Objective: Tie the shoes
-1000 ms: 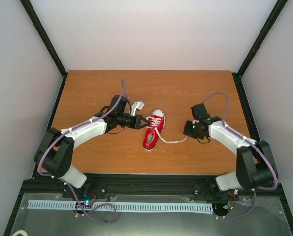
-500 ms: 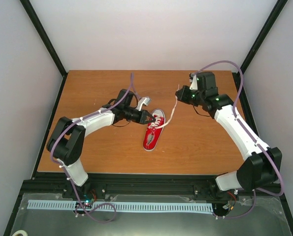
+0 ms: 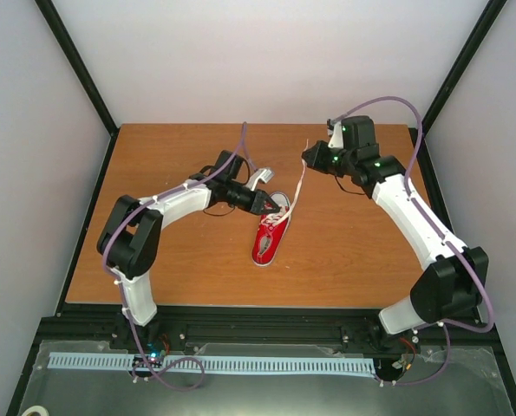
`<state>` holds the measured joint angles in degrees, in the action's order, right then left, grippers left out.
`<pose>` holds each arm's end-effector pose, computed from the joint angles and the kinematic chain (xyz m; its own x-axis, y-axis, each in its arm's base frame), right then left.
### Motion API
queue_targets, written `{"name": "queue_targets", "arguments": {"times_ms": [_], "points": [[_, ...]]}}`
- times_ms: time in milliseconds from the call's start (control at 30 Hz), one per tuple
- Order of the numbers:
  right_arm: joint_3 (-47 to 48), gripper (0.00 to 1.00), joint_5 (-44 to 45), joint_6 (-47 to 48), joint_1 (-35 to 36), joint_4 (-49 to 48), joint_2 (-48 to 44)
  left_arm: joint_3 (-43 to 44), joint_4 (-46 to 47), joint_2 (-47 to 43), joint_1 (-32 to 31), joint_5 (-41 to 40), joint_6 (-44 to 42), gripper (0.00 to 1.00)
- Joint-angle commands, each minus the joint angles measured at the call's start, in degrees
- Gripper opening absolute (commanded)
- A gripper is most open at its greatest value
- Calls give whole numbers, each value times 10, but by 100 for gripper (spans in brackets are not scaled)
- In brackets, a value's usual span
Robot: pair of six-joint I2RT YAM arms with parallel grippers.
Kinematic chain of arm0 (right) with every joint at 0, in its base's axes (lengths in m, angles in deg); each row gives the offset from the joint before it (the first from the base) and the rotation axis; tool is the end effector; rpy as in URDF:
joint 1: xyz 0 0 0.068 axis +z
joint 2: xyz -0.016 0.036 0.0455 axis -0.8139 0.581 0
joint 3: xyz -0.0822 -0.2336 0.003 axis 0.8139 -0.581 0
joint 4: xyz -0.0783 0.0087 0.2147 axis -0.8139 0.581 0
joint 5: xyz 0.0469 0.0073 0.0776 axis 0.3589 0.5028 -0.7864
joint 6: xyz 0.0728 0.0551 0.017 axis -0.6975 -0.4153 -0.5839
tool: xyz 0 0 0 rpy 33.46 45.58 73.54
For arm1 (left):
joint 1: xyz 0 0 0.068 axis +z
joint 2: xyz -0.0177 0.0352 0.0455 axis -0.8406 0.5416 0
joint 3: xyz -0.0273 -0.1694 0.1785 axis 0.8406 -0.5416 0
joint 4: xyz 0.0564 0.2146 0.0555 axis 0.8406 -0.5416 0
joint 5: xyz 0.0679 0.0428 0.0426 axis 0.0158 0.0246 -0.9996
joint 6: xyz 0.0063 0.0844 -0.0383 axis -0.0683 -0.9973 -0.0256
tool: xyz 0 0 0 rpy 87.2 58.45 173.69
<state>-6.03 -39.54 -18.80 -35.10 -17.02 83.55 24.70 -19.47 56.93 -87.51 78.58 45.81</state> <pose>0.3076 0.1392 0.3042 -0.7640 0.2692 -0.5864 -0.2015 0.7639 0.6131 0.2909 -0.2438 0.1789 -0.8181 0.3036 -0.4884 0.5745 0.3925 -0.7183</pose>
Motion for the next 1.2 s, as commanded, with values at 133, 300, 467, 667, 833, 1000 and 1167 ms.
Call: {"name": "queue_targets", "arguments": {"times_ms": [133, 300, 467, 667, 833, 1000, 1167], "points": [[33, 3, -15, 4, 4, -24, 29, 54, -33, 38, -5, 31, -34, 16], [41, 3, -20, 2, 4, -30, 38, 67, -47, 53, -5, 41, -46, 19], [49, 3, -22, 1, 5, -32, 46, 79, -55, 65, -5, 43, -53, 25], [57, 3, -25, 1, 5, -33, 54, 94, -55, 76, -10, 50, -52, 32], [58, 3, -25, 1, 4, -32, 56, 107, -52, 86, -13, 56, -44, 38], [56, 3, -25, 0, 6, -33, 57, 121, -55, 95, -16, 57, -42, 39], [56, 3, -25, 0, 7, -32, 57, 129, -58, 101, -19, 54, -43, 39]]}}
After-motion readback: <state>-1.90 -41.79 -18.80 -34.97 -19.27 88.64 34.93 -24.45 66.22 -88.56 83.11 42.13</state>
